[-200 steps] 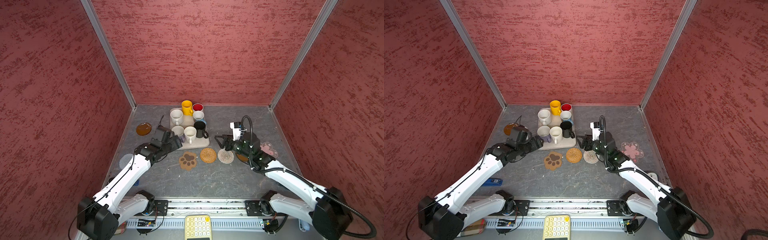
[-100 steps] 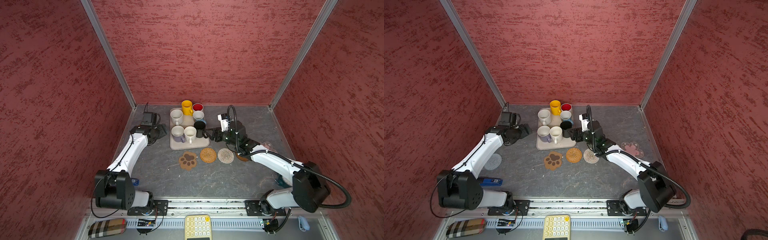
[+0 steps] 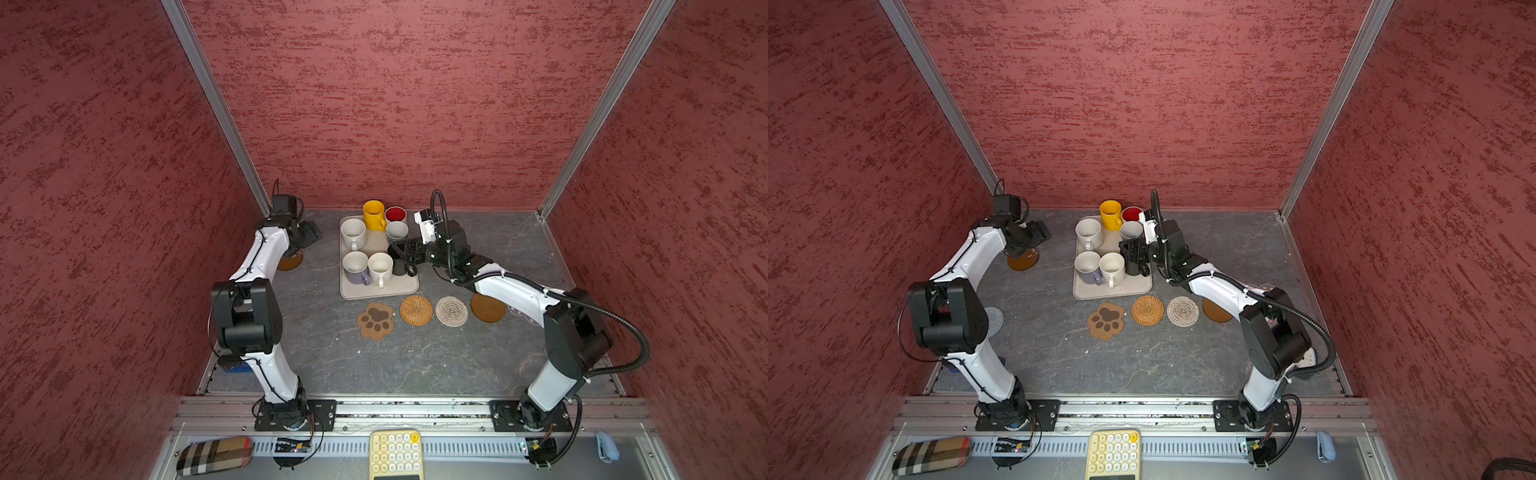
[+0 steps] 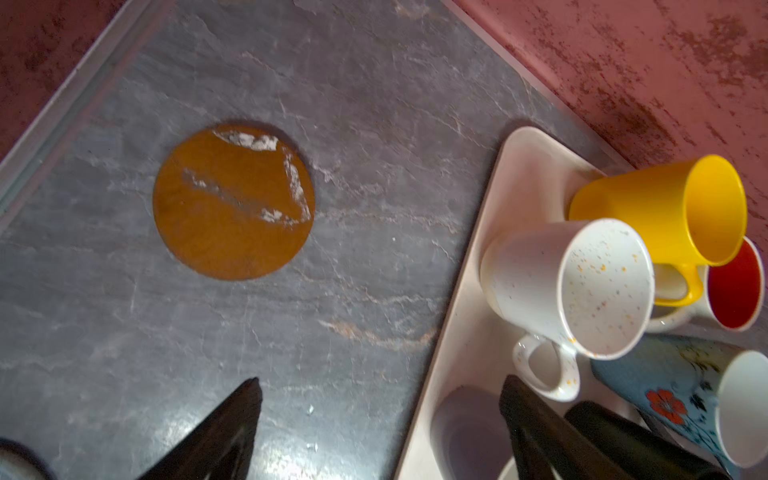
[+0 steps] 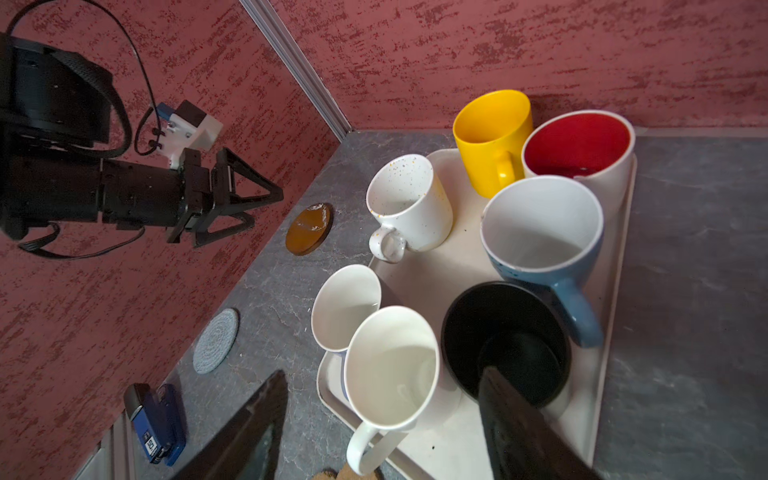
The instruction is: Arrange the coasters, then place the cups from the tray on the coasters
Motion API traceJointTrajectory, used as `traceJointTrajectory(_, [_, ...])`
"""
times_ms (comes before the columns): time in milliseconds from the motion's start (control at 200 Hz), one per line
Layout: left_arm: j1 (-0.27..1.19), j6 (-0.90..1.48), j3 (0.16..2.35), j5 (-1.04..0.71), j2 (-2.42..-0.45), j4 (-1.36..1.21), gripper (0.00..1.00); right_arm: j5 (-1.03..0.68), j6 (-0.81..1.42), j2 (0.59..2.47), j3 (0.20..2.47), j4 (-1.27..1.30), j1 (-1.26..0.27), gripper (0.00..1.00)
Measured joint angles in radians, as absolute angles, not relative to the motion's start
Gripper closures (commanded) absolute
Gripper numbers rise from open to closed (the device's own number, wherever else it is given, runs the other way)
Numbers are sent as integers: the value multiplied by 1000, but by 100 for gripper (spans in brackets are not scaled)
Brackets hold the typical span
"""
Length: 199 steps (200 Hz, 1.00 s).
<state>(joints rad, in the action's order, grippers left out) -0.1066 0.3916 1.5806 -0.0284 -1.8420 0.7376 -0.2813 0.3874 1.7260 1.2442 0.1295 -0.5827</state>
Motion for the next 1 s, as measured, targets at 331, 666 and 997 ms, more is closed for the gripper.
traceJointTrajectory(331, [-187, 339, 1805, -28, -2104, 765, 8, -296, 343, 1781, 1335, 97, -583, 26])
traceJointTrajectory(666, [-246, 332, 2051, -21, -2297, 835, 5, -312, 333, 1791, 1335, 69, -583, 26])
traceJointTrajectory(997, [-262, 331, 2201, 7, -2431, 925, 7, -315, 333, 1799, 1335, 61, -583, 26])
